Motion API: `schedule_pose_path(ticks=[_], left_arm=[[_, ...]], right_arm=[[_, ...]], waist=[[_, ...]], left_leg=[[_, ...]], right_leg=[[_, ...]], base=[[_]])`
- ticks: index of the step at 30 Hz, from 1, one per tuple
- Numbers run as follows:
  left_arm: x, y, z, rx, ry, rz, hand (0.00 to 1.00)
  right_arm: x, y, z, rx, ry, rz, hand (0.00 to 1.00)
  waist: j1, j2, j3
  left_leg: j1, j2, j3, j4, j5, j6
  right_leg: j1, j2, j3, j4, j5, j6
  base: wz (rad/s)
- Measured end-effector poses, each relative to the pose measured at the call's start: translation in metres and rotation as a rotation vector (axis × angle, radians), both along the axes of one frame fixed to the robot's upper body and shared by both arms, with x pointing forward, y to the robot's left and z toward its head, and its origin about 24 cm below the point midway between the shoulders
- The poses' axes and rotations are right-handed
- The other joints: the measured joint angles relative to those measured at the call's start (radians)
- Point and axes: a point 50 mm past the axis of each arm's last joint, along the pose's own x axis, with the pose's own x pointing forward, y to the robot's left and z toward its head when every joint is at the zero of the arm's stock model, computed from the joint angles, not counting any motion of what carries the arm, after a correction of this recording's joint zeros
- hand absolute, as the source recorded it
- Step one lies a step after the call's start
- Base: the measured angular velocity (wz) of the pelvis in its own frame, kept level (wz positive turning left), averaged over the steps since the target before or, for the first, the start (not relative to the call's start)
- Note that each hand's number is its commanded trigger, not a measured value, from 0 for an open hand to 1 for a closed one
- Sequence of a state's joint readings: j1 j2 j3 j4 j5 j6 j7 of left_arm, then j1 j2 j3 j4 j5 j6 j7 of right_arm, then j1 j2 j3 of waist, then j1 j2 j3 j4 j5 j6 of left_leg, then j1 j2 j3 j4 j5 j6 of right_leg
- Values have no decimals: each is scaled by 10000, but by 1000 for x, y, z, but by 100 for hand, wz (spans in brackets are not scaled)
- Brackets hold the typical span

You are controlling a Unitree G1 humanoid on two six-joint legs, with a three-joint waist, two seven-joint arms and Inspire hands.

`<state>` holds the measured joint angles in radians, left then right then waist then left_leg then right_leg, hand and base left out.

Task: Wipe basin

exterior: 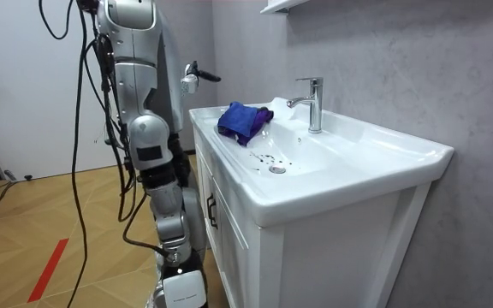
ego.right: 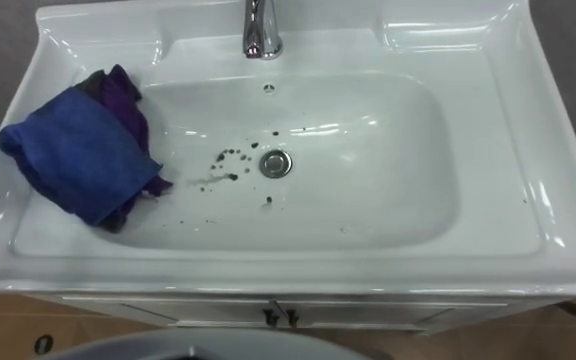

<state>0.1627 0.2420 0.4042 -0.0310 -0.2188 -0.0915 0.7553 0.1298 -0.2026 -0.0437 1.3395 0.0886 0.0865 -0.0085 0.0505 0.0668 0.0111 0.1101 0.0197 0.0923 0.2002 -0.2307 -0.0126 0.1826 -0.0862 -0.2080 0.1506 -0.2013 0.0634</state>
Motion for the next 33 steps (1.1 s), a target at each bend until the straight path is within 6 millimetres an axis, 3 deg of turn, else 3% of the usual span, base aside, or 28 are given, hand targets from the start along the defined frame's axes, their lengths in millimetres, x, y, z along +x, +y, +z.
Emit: schedule_pose_path(ticks=[3,11,20,27,33], left_arm=[[10,-13,-3,407,580,-1058,0],[29,-52,-3,1431,1236,-3691,0],[36,-85,-27,1993,2780,-5413,0],[33,-89,-51,3527,4969,-5724,0],[31,-89,-60,3896,5720,-5663,0]], right_arm=[[6,0,0,-23,-103,193,0],[8,-1,0,89,-143,438,0],[10,9,-3,318,-336,446,0],[14,10,-3,384,-435,401,0],[15,10,-3,437,-473,207,0]], waist=[[-195,-22,3],[-231,-70,-35],[-318,-415,-87],[-581,-420,-103],[-718,-398,-118]], left_leg=[[30,-13,-111,-7,2,-1],[30,-13,-107,14,2,-1],[59,-8,-41,-7,6,0],[67,-3,54,43,6,0],[77,2,125,3,6,-1]], right_leg=[[75,1,-69,-6,0,1],[70,1,-72,-17,0,0],[73,1,45,-18,0,0],[82,4,108,-57,0,0],[76,10,128,-116,9,-14]], base=[[9],[1],[-1],[-4],[-2]])
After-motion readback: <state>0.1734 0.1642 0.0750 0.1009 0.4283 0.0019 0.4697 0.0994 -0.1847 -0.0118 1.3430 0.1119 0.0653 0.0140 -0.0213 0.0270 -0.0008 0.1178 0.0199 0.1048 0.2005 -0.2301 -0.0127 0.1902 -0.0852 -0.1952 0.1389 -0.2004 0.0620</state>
